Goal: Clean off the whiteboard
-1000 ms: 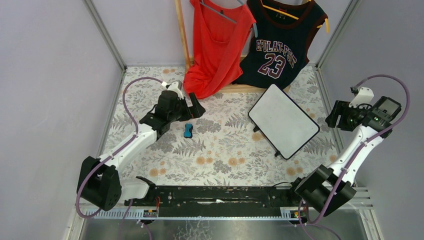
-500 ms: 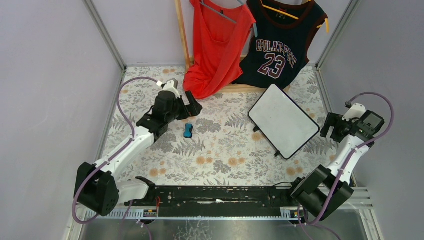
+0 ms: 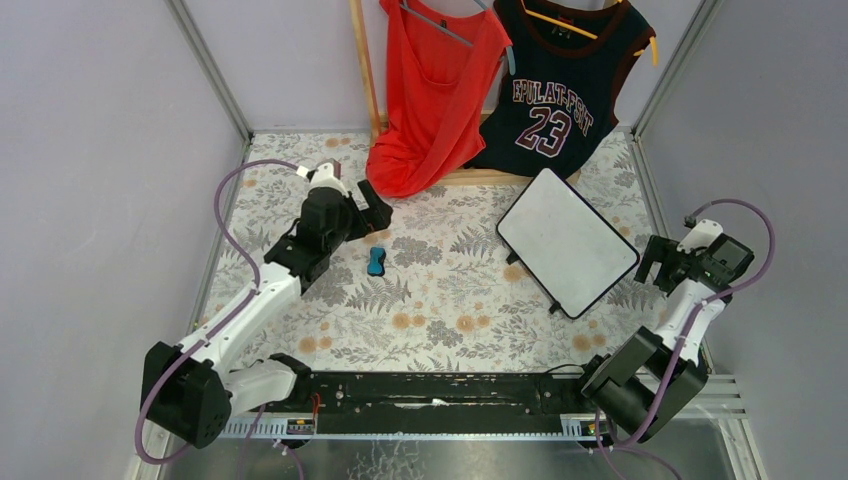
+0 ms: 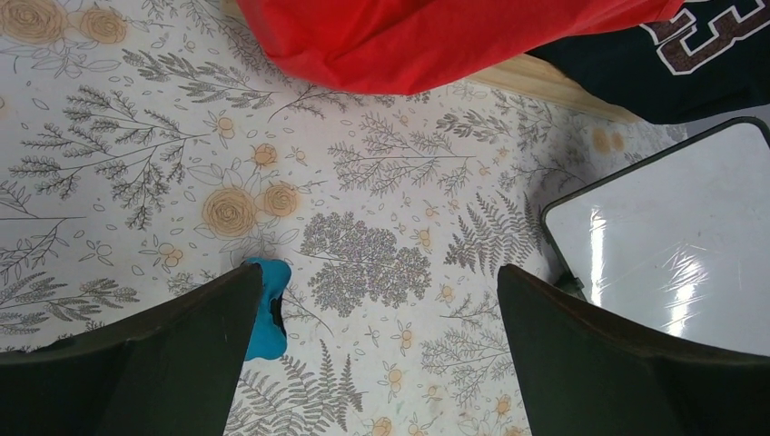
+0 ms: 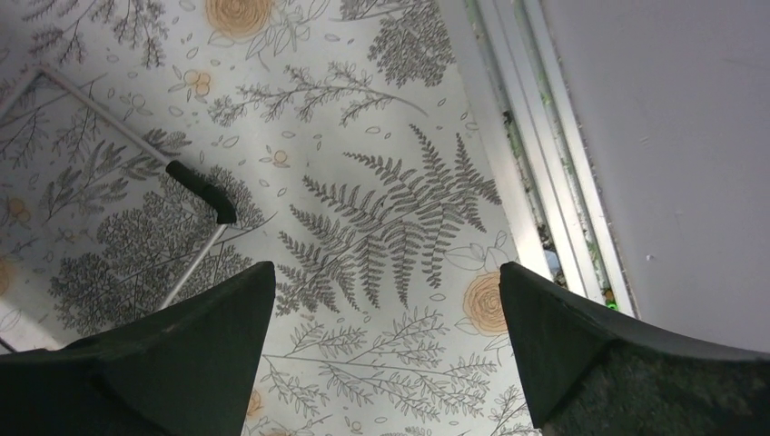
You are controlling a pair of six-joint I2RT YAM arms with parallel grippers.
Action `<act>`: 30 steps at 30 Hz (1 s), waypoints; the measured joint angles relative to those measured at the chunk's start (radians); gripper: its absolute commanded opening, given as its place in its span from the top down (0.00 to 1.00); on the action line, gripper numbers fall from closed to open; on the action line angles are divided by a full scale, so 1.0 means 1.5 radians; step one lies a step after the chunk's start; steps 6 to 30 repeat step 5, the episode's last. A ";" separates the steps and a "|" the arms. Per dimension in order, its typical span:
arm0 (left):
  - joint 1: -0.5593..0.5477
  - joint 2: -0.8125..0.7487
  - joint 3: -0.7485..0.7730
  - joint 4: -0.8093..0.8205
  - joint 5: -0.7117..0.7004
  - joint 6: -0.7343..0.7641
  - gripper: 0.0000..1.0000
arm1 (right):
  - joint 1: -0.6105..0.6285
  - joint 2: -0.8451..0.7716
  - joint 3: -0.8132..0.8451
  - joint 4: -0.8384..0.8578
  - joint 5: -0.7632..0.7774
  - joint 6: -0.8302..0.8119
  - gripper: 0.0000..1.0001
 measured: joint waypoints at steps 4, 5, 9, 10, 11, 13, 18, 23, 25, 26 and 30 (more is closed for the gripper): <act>0.000 0.001 -0.005 -0.001 -0.004 -0.002 0.00 | 0.000 -0.008 -0.002 0.024 0.005 0.012 0.00; 0.000 0.001 -0.006 -0.001 -0.004 -0.002 0.00 | 0.000 -0.010 -0.005 0.030 0.005 0.014 0.01; 0.000 0.001 -0.006 -0.001 -0.004 -0.002 0.00 | 0.000 -0.010 -0.005 0.030 0.005 0.014 0.01; 0.000 0.001 -0.006 -0.001 -0.004 -0.002 0.00 | 0.000 -0.010 -0.005 0.030 0.005 0.014 0.01; 0.000 0.001 -0.006 -0.001 -0.004 -0.002 0.00 | 0.000 -0.010 -0.005 0.030 0.005 0.014 0.01; 0.000 0.001 -0.006 -0.001 -0.004 -0.002 0.00 | 0.000 -0.010 -0.005 0.030 0.005 0.014 0.01; 0.000 0.001 -0.006 -0.001 -0.004 -0.002 0.00 | 0.000 -0.010 -0.005 0.030 0.005 0.014 0.01; 0.000 0.001 -0.006 -0.001 -0.004 -0.002 0.00 | 0.000 -0.010 -0.005 0.030 0.005 0.014 0.01; 0.000 0.001 -0.006 -0.001 -0.004 -0.002 0.00 | 0.000 -0.010 -0.005 0.030 0.005 0.014 0.01; 0.000 0.001 -0.006 -0.001 -0.004 -0.002 0.00 | 0.000 -0.010 -0.005 0.030 0.005 0.014 0.01; 0.000 0.001 -0.006 -0.001 -0.004 -0.002 0.00 | 0.000 -0.010 -0.005 0.030 0.005 0.014 0.01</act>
